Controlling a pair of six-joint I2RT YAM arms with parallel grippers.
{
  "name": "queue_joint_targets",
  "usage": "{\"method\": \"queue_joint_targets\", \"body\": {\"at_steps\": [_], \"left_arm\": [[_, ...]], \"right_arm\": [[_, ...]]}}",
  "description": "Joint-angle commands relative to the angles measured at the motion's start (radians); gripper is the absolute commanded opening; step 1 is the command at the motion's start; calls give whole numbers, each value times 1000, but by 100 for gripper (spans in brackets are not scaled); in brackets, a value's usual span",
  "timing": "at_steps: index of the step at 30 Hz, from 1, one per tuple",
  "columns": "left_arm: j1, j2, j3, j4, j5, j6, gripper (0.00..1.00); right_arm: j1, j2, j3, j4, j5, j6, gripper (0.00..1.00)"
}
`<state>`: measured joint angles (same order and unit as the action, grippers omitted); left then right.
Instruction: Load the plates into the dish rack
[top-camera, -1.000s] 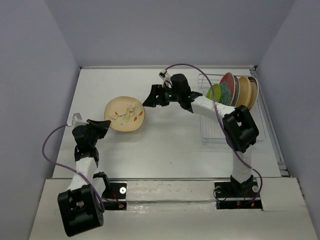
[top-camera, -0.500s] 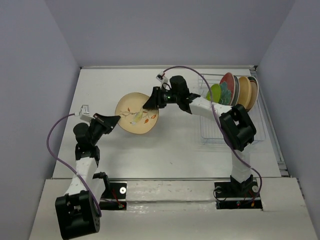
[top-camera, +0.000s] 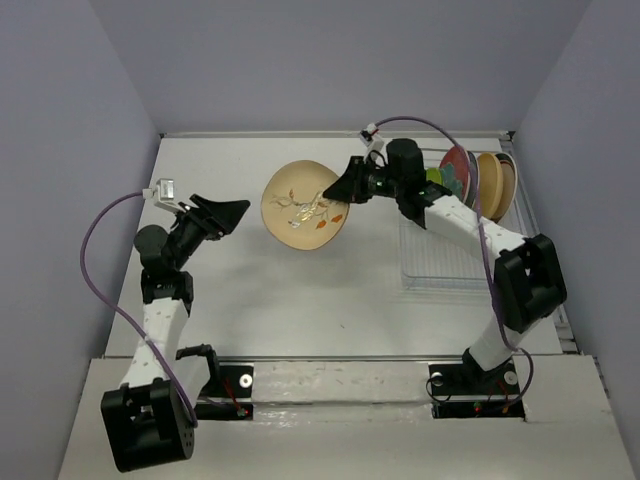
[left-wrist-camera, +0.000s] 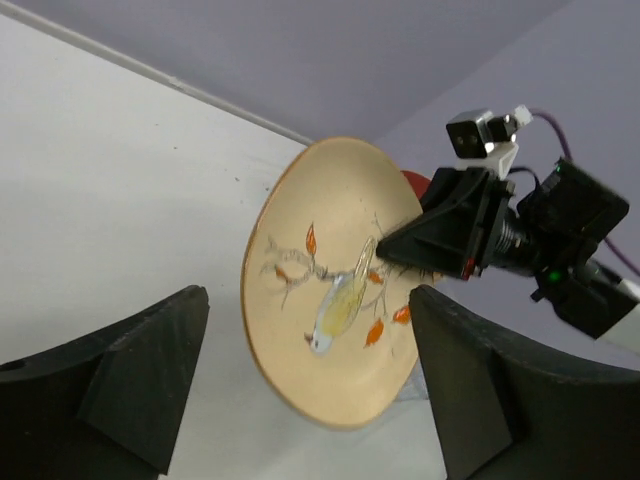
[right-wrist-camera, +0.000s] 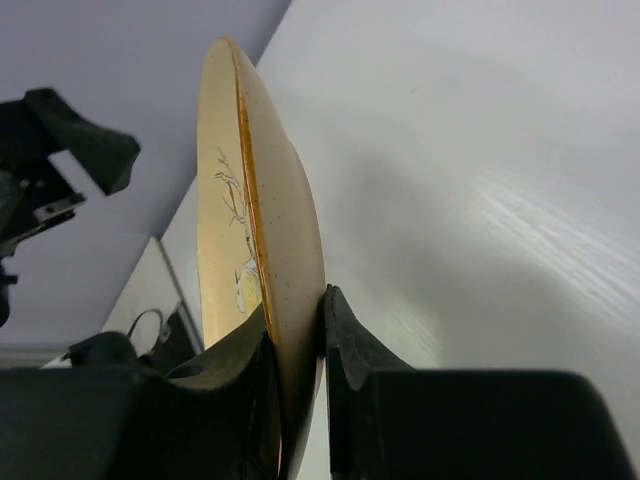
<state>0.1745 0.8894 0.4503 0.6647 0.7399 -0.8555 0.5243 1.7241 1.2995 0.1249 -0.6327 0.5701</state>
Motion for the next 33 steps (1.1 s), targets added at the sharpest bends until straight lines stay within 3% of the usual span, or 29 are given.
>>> {"method": "queue_joint_targets", "body": {"at_steps": [1,2,8,15,22,33], "left_arm": [[-85,36,39,30,88,49,99],[-107,45,41,26,98,55,99],[-242,60,68,7,141,84,99],[-328,51,126,-143,139,209,99],[-415,-12,191,-379,-19,392,99],[-425,-27,199,-413,-77,426,99]], "right_arm": [[-118,-216,56,-115,307,-165,7],[-118,-239,61,-163,462,-197,7],[-138,-296,132,-343,1008,-410,7],[-159,-270,216,-383,1280,-539,7],[-168,-215,231,-413,1358,-592,7],[-168,-135,185,-427,1286,-524,7]]}}
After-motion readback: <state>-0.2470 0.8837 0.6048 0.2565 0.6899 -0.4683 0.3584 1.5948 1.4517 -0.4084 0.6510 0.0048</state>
